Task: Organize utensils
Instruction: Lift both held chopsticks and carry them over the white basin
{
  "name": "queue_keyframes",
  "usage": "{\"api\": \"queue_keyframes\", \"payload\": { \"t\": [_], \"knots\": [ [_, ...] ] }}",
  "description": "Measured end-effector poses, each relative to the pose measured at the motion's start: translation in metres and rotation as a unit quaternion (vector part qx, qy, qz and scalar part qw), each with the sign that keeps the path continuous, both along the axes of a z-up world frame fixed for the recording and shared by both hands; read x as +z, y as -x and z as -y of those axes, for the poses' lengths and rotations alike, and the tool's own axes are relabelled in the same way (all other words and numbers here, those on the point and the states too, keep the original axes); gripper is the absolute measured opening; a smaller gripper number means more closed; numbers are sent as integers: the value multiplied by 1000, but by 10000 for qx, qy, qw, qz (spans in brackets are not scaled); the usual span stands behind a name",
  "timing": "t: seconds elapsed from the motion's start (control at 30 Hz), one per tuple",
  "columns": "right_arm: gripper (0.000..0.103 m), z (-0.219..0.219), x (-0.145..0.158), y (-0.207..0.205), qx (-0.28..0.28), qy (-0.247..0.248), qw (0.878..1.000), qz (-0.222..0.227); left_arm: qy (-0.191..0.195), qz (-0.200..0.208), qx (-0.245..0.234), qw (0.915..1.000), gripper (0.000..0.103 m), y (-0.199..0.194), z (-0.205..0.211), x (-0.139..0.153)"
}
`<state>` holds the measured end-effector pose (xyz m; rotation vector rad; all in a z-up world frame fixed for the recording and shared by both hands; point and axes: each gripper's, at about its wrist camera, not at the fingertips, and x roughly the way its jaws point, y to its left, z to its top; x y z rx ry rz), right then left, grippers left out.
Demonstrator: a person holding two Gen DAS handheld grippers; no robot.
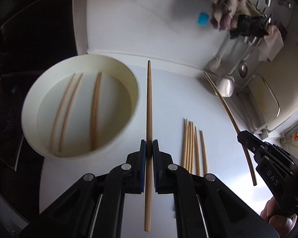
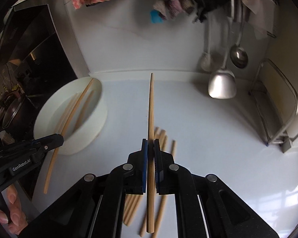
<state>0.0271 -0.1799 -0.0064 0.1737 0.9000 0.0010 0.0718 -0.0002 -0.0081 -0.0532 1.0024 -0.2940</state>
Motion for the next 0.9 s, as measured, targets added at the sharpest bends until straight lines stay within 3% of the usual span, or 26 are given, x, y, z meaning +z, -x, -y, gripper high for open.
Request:
{"api": "queue_keyframes", "payload": {
  "t": [0.17,0.43,0.63,0.9],
  "knots": [
    [6,-64,13,-52,401,-134,9990,165,-132,175,268,9994,7,-40,-60,11],
    [6,-154,-15,-135,544,-540,9969,-158,-213,-179,176,9995,7,-106,-132,-22],
    [6,-183,-56,-171,317,-488,9960,-673,-267,-485,-35,9985,7,-139,-152,-54],
    [6,-193,-84,-186,216,-426,9926,-1120,-272,-881,-200,9955,7,-162,-149,-87]
  ]
}}
